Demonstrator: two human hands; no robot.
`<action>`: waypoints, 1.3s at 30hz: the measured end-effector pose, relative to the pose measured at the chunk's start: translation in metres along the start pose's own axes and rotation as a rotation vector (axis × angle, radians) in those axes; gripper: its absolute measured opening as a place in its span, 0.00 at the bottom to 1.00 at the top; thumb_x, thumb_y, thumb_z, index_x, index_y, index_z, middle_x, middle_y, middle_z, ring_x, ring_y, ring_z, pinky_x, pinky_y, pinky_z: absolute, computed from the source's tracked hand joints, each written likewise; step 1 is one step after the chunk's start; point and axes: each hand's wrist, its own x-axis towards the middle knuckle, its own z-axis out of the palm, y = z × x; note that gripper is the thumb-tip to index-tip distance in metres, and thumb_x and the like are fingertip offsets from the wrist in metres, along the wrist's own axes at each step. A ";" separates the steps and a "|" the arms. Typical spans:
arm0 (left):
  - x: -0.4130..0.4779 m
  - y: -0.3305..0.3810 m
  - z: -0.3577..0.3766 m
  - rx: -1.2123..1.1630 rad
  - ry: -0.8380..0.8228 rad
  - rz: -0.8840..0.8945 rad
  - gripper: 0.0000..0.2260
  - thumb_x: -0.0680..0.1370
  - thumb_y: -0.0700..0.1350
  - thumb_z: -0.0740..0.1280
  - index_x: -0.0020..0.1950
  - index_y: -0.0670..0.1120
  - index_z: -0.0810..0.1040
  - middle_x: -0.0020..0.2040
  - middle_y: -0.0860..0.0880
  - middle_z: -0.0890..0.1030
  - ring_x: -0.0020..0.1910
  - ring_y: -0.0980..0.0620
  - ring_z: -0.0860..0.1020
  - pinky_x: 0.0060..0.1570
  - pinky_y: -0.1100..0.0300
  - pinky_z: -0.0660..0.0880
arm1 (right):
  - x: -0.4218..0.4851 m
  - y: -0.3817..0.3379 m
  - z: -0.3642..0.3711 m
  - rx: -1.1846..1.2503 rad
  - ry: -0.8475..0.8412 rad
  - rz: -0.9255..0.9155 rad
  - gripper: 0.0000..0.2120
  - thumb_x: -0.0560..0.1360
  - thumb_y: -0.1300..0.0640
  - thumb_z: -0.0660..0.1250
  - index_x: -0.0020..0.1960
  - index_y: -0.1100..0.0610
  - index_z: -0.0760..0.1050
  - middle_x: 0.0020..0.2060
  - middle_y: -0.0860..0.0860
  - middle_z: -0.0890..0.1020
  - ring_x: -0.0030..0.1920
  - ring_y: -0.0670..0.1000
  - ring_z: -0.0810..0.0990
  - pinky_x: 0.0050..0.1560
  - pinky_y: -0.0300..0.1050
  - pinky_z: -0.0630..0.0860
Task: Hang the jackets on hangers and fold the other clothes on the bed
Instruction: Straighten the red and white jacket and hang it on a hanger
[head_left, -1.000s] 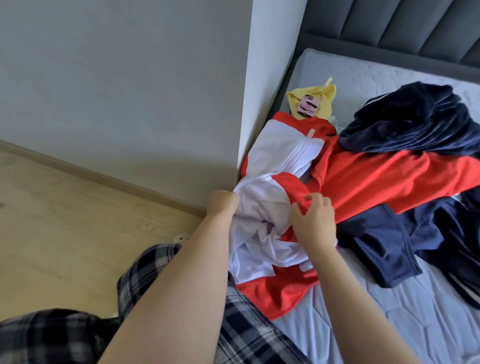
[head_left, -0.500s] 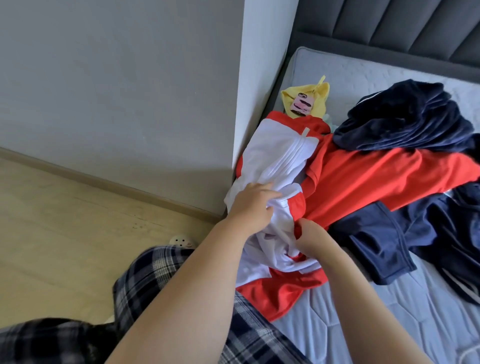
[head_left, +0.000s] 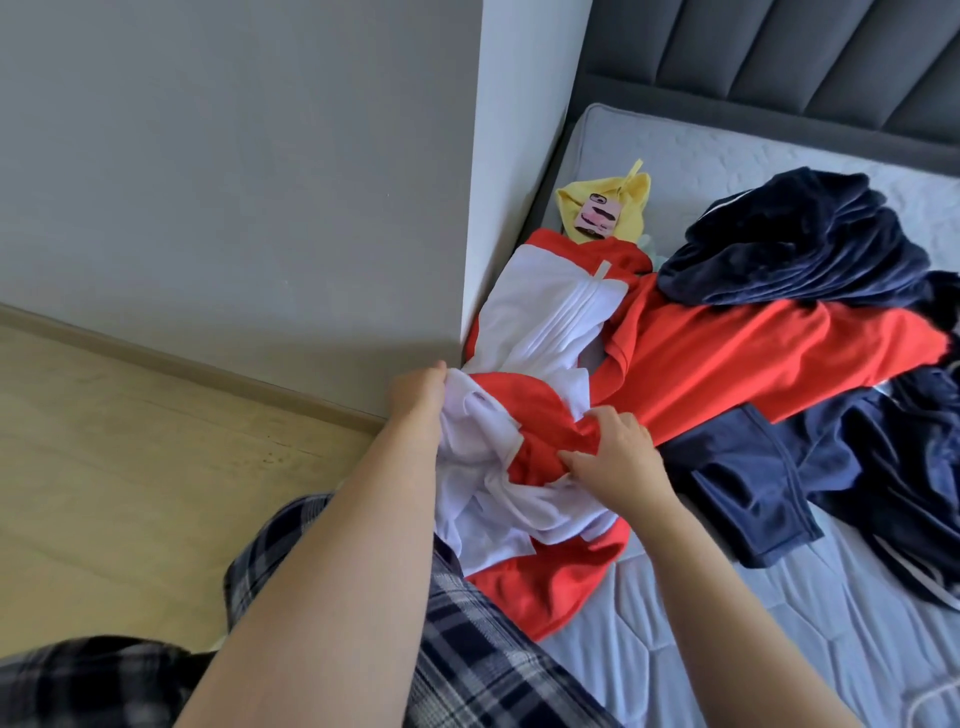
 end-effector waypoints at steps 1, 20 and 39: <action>0.002 -0.002 -0.001 0.002 -0.037 -0.034 0.19 0.81 0.51 0.61 0.64 0.38 0.74 0.65 0.40 0.75 0.62 0.43 0.74 0.55 0.57 0.69 | 0.001 0.001 0.002 0.000 -0.107 0.033 0.23 0.71 0.50 0.71 0.61 0.57 0.69 0.54 0.56 0.76 0.57 0.59 0.74 0.55 0.51 0.71; -0.035 -0.013 0.027 0.801 -0.266 0.865 0.07 0.72 0.39 0.64 0.39 0.52 0.74 0.34 0.54 0.73 0.41 0.47 0.75 0.38 0.57 0.66 | -0.010 -0.018 -0.031 0.586 -0.182 -0.060 0.02 0.70 0.59 0.69 0.43 0.54 0.78 0.30 0.48 0.77 0.29 0.44 0.75 0.30 0.37 0.69; -0.029 -0.006 0.011 0.216 0.401 0.797 0.11 0.78 0.36 0.57 0.51 0.43 0.78 0.38 0.42 0.80 0.38 0.40 0.75 0.34 0.58 0.62 | -0.004 0.008 -0.015 0.055 0.404 0.093 0.07 0.70 0.64 0.62 0.42 0.54 0.68 0.33 0.51 0.75 0.35 0.60 0.71 0.35 0.47 0.64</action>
